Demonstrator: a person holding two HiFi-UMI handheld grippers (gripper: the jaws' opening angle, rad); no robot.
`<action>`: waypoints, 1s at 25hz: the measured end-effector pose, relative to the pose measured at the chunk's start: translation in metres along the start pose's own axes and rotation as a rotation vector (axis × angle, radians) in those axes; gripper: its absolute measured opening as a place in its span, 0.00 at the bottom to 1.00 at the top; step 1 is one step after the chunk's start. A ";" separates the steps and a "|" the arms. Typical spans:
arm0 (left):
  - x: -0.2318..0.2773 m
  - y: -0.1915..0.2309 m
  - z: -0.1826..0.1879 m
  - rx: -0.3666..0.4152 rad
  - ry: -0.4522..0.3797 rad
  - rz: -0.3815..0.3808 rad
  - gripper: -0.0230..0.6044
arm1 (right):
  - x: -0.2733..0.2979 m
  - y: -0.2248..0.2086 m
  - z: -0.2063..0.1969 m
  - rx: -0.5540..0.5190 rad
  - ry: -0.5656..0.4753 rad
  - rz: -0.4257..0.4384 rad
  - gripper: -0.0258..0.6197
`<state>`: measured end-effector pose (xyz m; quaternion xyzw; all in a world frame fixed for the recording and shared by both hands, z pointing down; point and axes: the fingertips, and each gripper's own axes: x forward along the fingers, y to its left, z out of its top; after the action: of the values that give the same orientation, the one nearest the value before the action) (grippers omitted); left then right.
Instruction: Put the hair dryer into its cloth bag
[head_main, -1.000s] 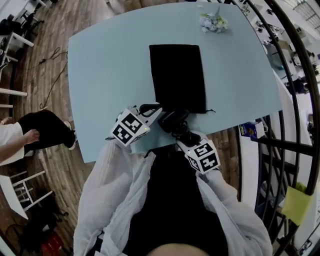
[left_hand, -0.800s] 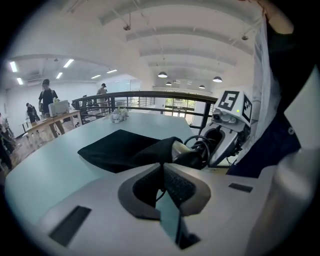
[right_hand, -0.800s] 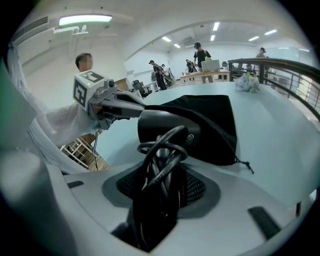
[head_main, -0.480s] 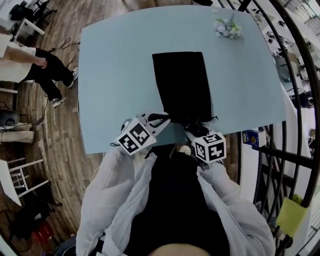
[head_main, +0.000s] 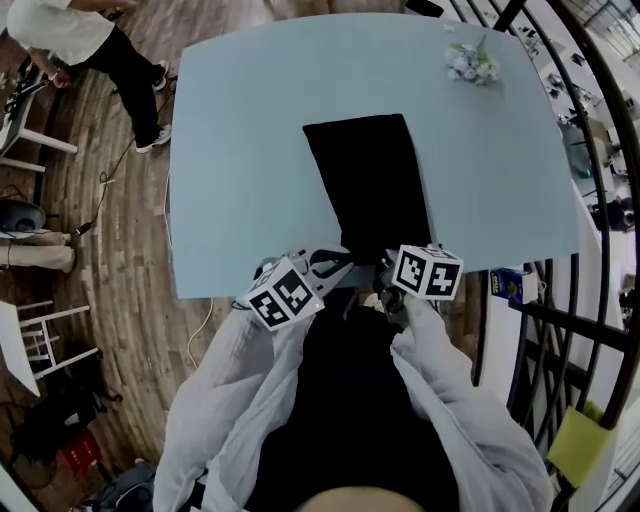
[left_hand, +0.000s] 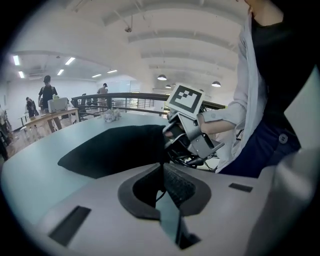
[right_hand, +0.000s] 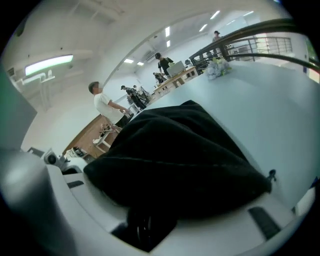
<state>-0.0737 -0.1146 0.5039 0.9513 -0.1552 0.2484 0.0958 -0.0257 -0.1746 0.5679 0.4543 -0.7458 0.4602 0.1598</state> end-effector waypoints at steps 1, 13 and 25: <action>-0.003 -0.001 -0.004 -0.005 0.009 0.004 0.09 | 0.001 0.001 0.006 0.024 -0.026 0.000 0.35; -0.020 -0.015 -0.022 -0.114 -0.013 0.000 0.08 | 0.027 0.018 0.045 0.305 -0.284 0.055 0.35; -0.039 0.028 -0.035 -0.172 -0.024 -0.021 0.08 | 0.075 0.012 0.072 0.237 -0.346 -0.218 0.35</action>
<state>-0.1308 -0.1221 0.5173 0.9441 -0.1673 0.2217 0.1777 -0.0627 -0.2721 0.5731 0.6200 -0.6493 0.4399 0.0238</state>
